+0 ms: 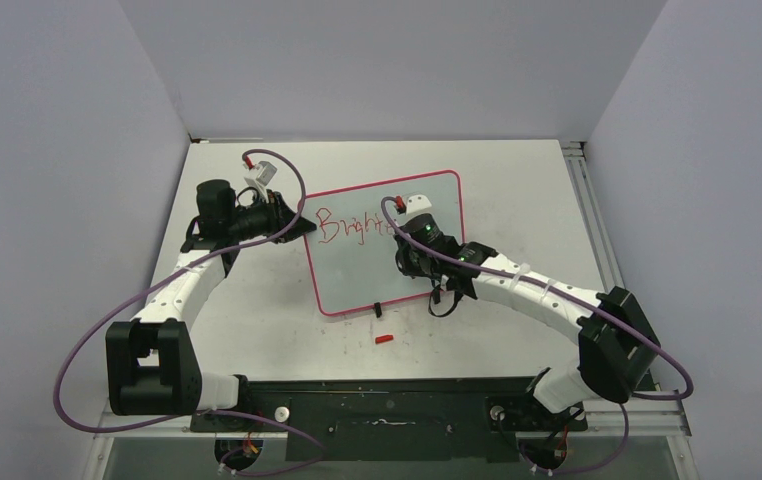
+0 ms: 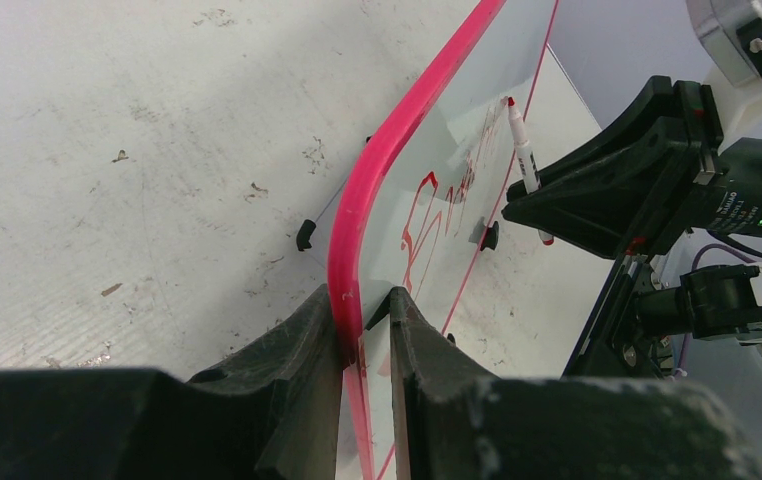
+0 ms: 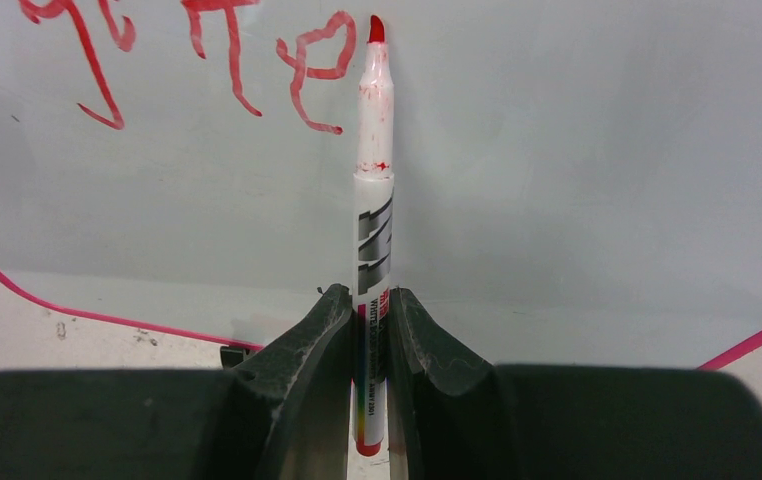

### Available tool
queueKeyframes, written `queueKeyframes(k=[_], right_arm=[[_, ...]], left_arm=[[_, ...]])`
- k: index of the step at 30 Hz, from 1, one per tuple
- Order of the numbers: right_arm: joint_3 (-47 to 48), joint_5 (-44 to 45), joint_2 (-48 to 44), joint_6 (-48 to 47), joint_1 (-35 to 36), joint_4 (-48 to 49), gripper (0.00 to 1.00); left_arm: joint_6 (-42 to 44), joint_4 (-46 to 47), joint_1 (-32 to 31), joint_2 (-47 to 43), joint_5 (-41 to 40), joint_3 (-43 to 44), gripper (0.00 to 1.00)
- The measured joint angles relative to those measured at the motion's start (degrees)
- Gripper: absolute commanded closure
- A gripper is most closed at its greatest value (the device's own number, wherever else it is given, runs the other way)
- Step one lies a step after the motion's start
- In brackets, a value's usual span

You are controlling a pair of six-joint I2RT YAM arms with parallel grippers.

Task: Write a sentence on the whiteboard

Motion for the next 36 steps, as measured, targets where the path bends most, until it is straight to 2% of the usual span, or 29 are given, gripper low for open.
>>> queueKeyframes(k=[36], right_arm=[[-1.7, -3.1, 1.1, 0.3, -1.9, -1.3, 0.95]], left_arm=[[0.0, 0.0, 0.0, 0.0, 0.0, 0.0, 0.85]])
